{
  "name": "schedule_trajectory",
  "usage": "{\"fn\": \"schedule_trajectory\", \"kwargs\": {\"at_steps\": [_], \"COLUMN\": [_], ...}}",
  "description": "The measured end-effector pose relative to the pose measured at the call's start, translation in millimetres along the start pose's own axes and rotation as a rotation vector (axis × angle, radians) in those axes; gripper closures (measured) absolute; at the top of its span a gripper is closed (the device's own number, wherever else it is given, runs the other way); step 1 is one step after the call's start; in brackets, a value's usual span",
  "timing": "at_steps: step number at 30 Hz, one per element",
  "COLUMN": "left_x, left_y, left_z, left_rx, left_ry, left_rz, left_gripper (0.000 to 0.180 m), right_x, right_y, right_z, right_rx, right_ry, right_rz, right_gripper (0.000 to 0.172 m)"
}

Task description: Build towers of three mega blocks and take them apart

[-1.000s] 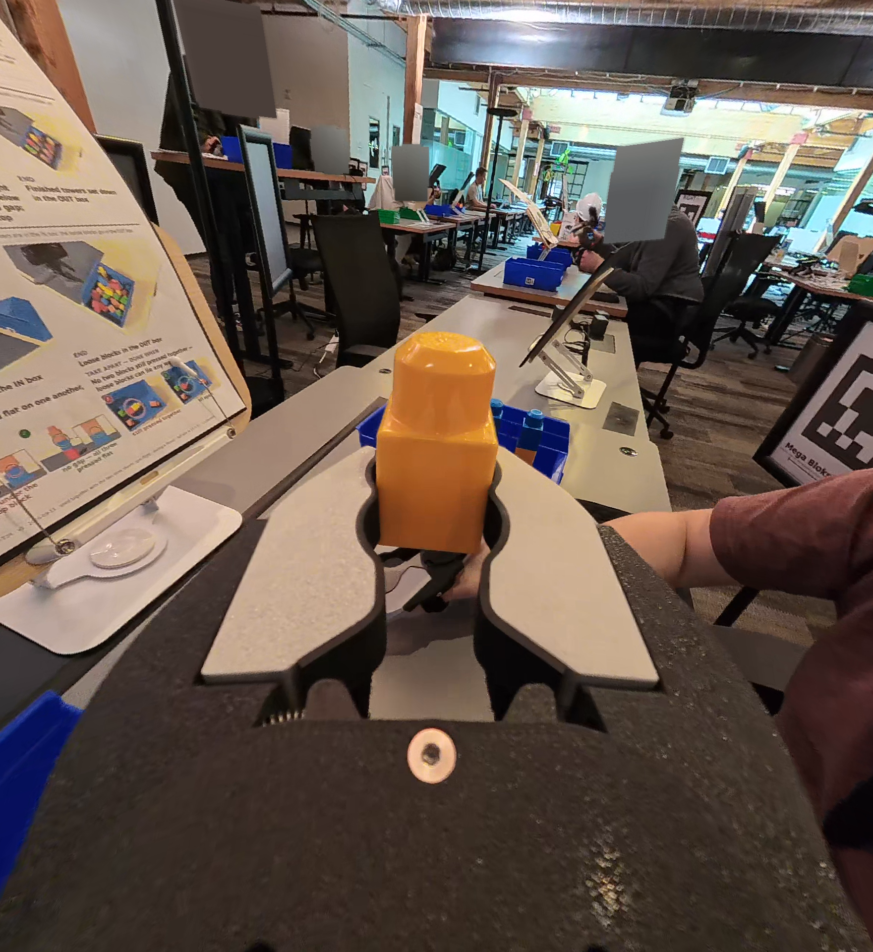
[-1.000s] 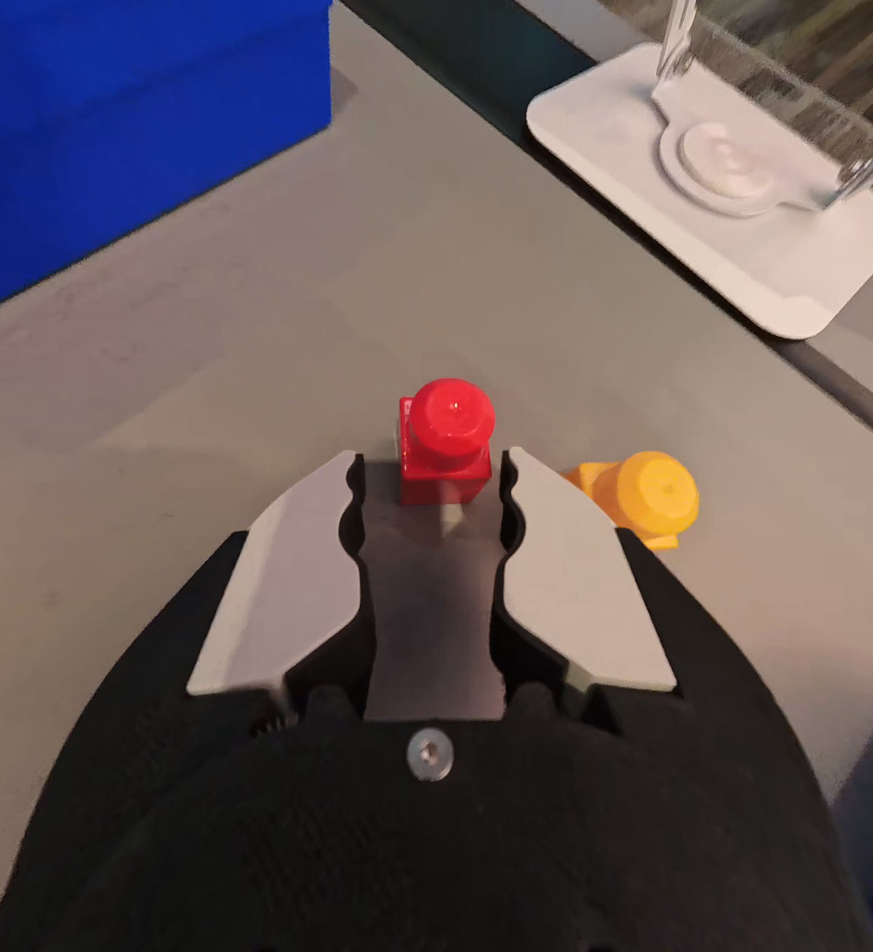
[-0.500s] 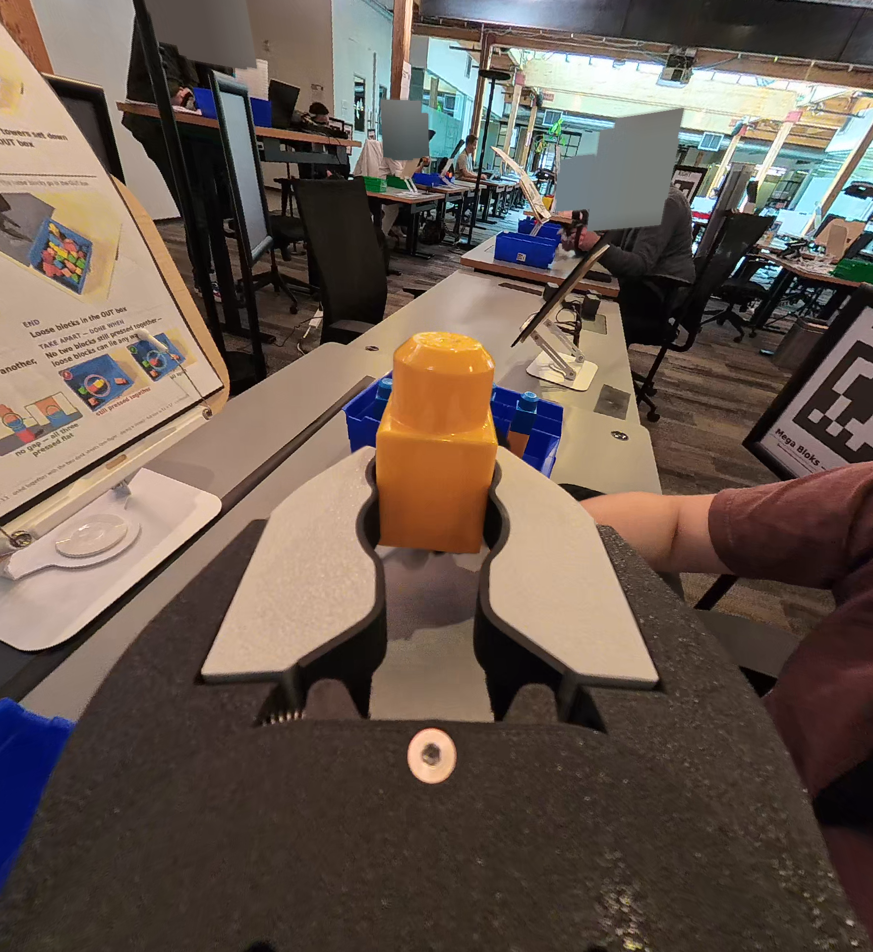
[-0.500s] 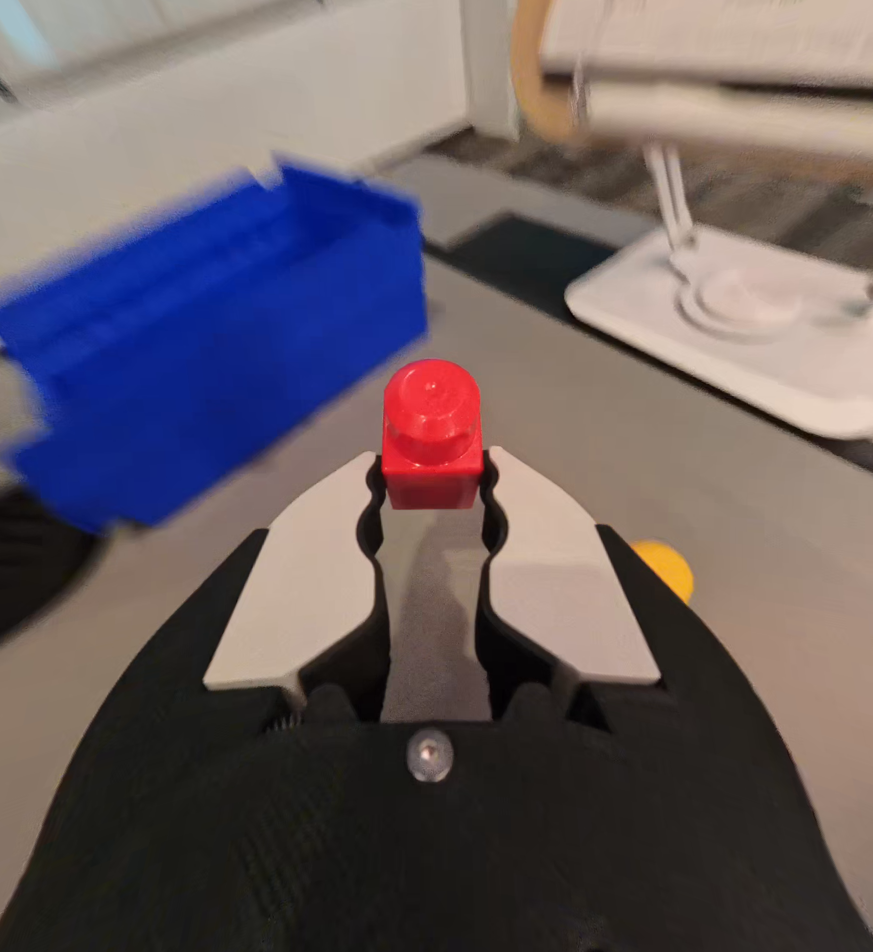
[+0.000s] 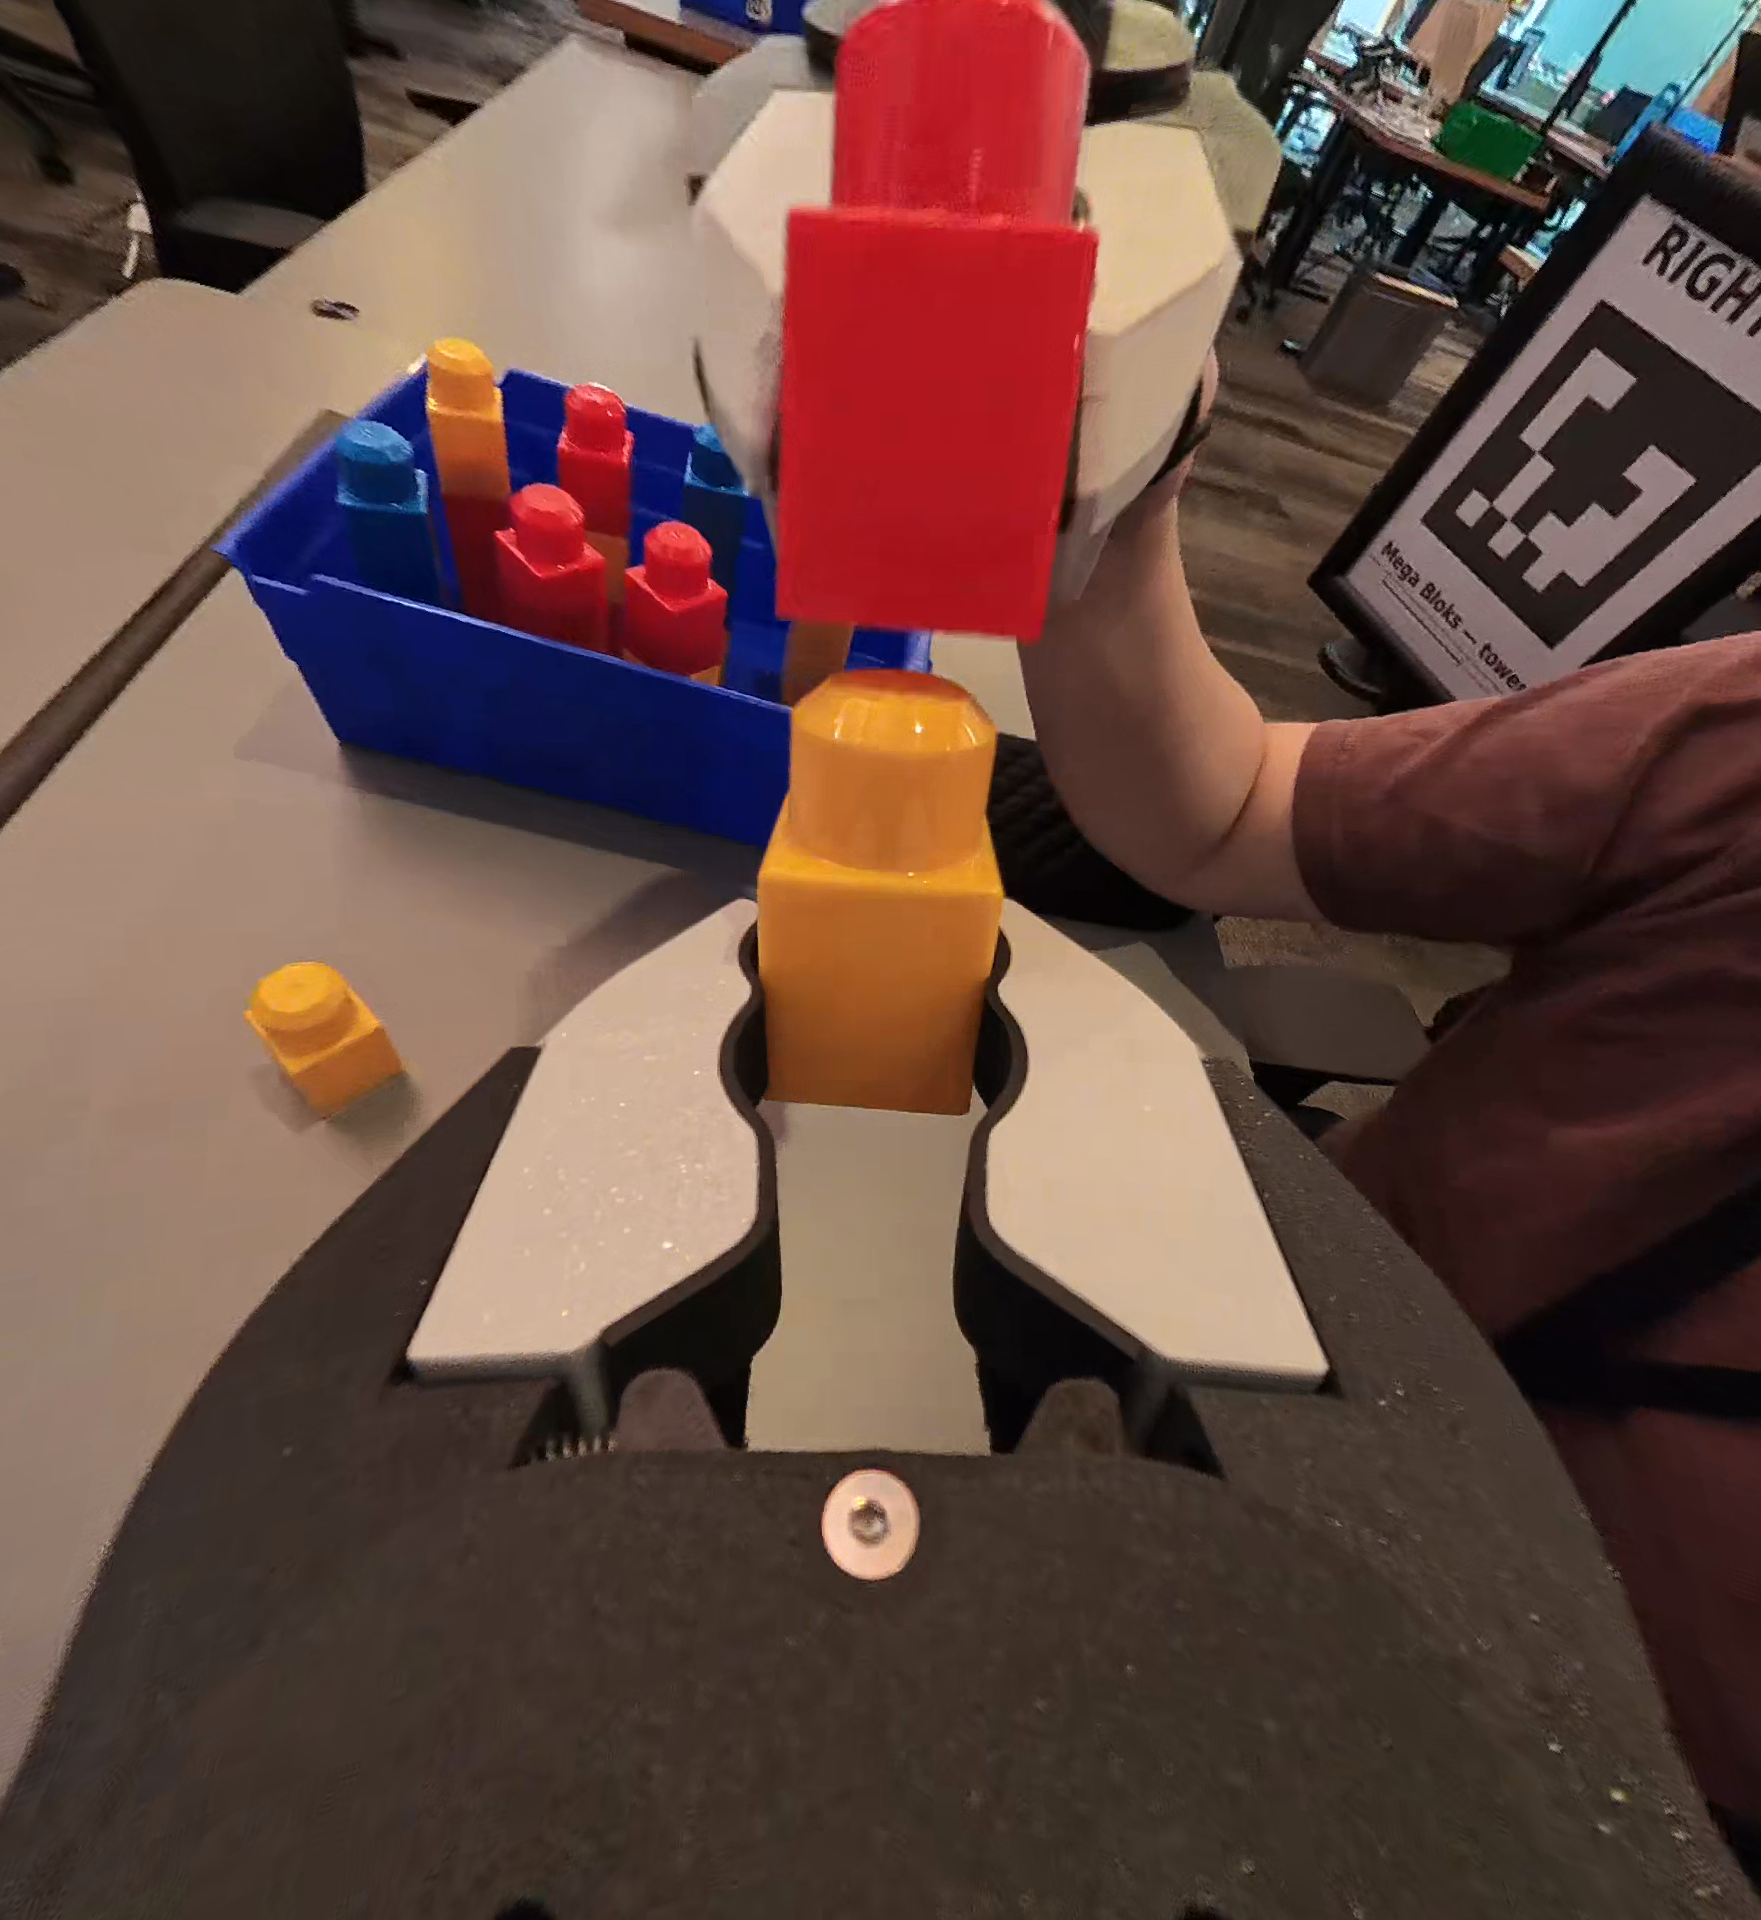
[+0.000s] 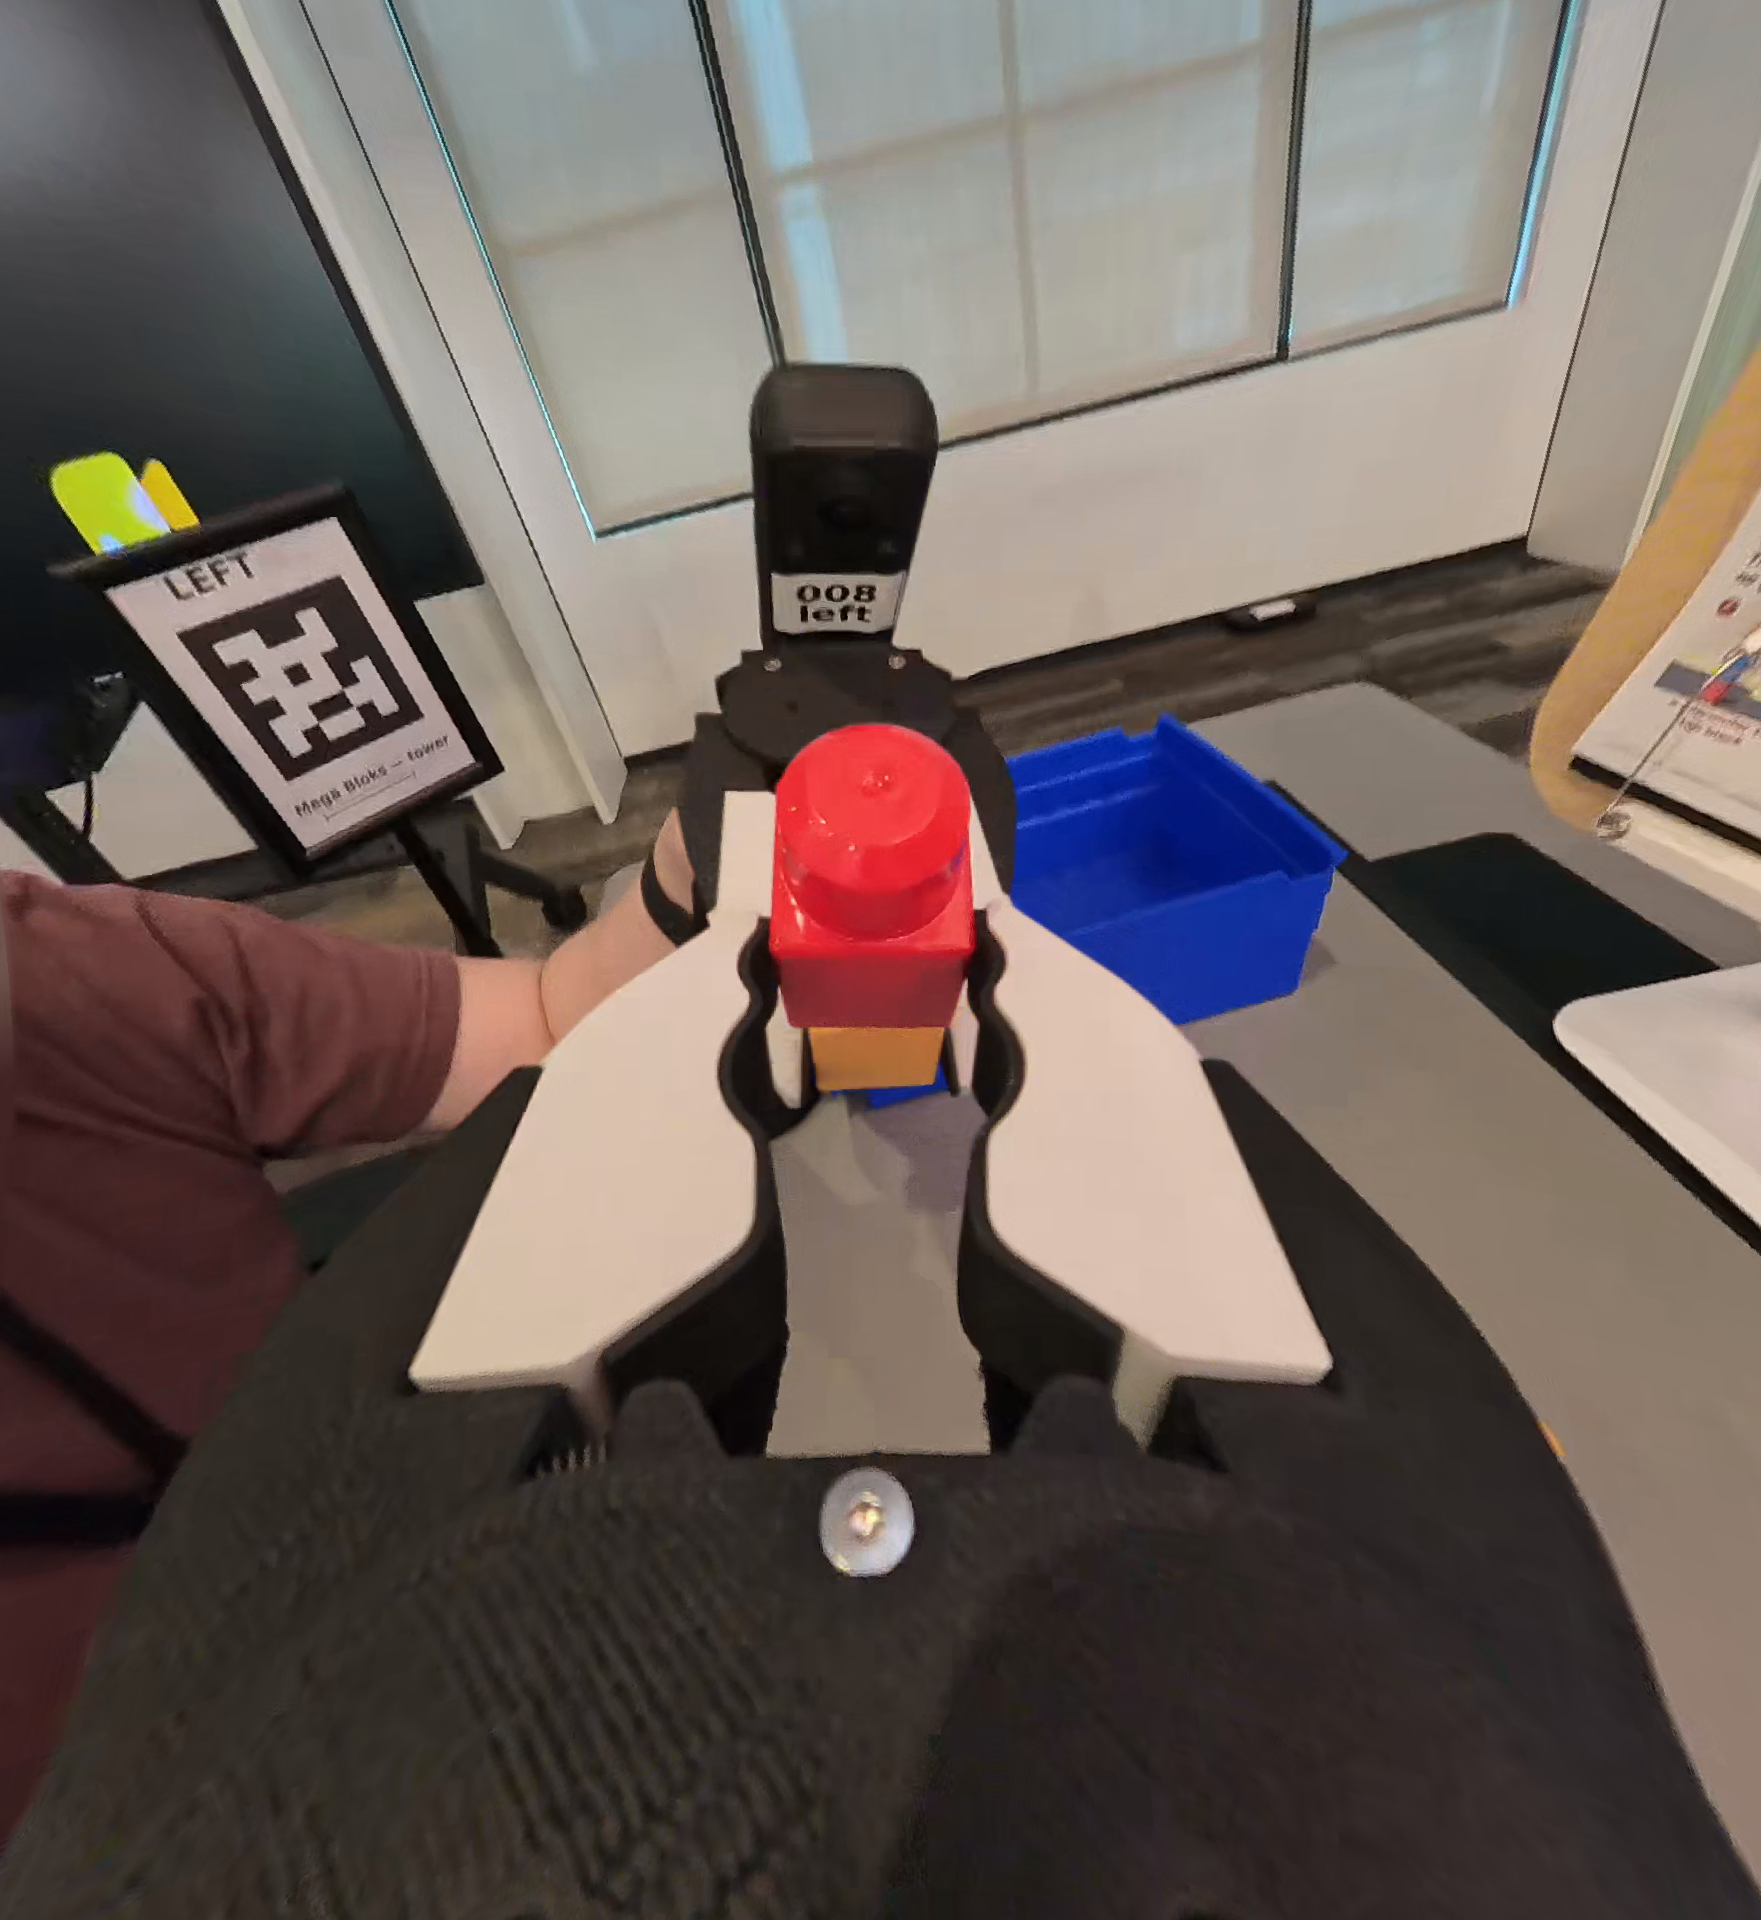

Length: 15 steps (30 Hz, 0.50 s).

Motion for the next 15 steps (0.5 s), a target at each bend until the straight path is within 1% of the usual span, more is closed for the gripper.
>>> {"fn": "schedule_trajectory", "kwargs": {"at_steps": [5, 7, 10, 12, 14, 15], "left_x": [-4.7, -6.0, -12.0, -11.4, -7.8, -9.2], "left_y": [4.6, 4.3, 5.9, 5.8, 6.7, 5.3], "left_z": [7.9, 7.7, 9.9, 9.8, 8.5, 9.1], "left_rx": [-0.004, -0.012, -0.052, -0.063, -0.121, -0.125], "left_ry": [-0.063, -0.082, -0.149, -0.14, -0.103, -0.118], "left_rz": [0.01, 0.002, -0.008, -0.011, -0.065, -0.076], "left_gripper": [0.144, 0.145, 0.145, 0.145, 0.145, 0.145], "right_x": [-13.0, -14.4, -19.9, -19.5, -18.5, -20.8], "right_y": [-5.1, -6.6, -11.9, -11.9, -10.5, -9.9], "right_z": [12.4, 13.4, 15.0, 15.0, 15.1, 15.8], "right_rx": [0.081, 0.082, 0.118, 0.115, 0.119, 0.12], "right_ry": [-0.122, -0.147, -0.222, -0.216, -0.186, -0.204], "right_rz": [0.001, 0.003, -0.019, -0.018, 0.014, 0.026], "right_gripper": [0.136, 0.136, 0.136, 0.136, 0.136, 0.136]}}
Point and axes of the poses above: each gripper's, where its closed fingertips meet, z out along the fingers, x out of its top, y = z × x across the jaws, the point moved 7 cm from there along -z, back along the fingers, and after that the axes turned 13 degrees about -z, right-handed, at the moved point
